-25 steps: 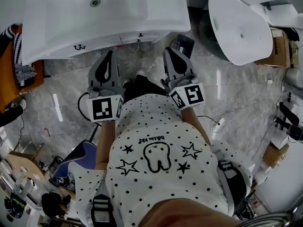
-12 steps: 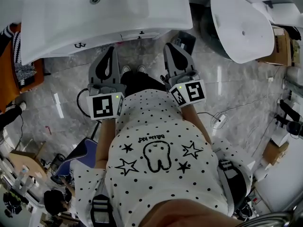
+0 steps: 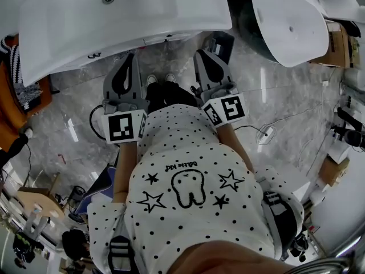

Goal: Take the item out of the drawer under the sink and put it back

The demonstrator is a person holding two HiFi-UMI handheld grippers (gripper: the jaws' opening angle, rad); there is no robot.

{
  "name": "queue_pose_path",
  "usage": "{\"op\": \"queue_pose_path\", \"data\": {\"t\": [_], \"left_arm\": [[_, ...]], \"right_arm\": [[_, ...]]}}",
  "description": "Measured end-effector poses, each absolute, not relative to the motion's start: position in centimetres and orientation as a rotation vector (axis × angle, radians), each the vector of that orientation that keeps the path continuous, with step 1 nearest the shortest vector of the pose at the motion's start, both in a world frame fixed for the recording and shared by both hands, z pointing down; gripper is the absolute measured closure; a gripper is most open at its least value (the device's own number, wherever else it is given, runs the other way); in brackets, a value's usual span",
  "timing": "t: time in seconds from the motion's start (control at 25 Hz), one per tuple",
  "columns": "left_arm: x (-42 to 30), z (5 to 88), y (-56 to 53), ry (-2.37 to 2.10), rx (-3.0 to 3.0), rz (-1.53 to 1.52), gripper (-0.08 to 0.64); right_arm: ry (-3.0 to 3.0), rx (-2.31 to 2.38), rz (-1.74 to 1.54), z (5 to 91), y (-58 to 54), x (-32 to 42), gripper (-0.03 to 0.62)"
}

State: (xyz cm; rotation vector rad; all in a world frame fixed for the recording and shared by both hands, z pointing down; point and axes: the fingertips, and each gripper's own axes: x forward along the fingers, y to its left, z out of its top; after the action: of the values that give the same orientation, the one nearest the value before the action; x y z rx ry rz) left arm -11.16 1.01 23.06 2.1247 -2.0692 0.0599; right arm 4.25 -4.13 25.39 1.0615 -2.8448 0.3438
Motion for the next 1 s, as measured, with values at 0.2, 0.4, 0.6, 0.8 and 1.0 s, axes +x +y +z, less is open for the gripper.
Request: {"op": "queue_pose_path", "data": {"t": [0.2,0.4,0.6,0.8,1.0], "left_arm": [[-11.6,23.4,0.6,-2.043,2.132,0.06,0.565],[-11.7,23.6,0.9,-2.034,2.138,0.063,0.565],[-12.1,23.7,1.3,-2.034,2.136,0.061,0.565],[-11.7,25.1,1.7,-2.006,2.113,0.08,0.565],[-10.8,26.6,0.6,-1.965,2.121,0.077,0.565]], "right_arm": [[-2.834,1.067,0.35,25.5,-4.5,3.4,0.58],[-2.83,1.07,0.35,25.7,-4.0,3.3,0.58],[-2.809,1.056,0.323,26.5,-4.0,2.9,0.58],[-2.763,1.022,0.286,28.7,-4.3,2.5,0.53],[-2.705,0.979,0.316,32.5,-5.1,2.4,0.483]]}}
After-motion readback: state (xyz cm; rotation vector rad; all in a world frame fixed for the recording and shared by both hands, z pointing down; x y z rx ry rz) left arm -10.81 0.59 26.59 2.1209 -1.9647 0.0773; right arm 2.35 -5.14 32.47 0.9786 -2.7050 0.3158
